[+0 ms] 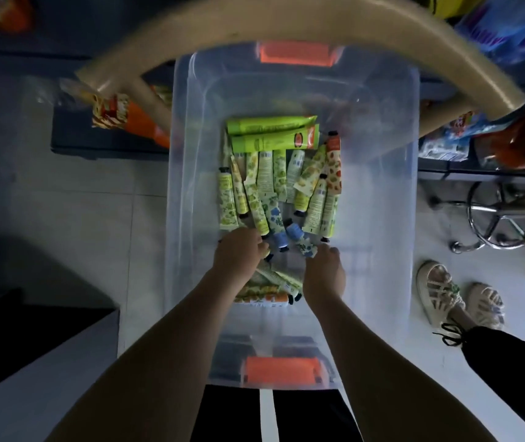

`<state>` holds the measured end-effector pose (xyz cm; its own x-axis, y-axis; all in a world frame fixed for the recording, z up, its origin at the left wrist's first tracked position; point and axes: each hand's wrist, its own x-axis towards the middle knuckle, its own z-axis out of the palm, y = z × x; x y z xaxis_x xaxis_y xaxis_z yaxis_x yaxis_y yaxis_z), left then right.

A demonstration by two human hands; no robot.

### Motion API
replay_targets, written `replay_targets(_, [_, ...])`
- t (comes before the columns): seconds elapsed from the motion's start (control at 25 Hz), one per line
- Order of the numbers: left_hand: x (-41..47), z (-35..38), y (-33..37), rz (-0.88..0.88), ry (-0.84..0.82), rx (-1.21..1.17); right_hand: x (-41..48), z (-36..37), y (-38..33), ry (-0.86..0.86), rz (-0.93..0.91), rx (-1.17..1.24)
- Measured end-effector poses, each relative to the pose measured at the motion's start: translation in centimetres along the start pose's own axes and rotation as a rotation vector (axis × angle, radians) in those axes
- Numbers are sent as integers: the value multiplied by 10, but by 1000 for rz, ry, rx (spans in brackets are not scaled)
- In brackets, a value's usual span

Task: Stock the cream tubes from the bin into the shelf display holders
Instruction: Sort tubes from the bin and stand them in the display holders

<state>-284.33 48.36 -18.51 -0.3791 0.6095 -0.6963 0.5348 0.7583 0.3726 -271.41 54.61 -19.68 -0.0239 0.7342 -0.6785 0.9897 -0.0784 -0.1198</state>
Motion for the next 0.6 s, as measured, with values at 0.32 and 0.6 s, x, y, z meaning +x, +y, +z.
replay_targets(0.32, [20, -11, 16, 17, 189, -306, 9, 8, 3, 28, -1, 5])
replay_targets(0.6, [43, -33, 29, 26, 251, -233, -10, -34, 3, -76, -1, 356])
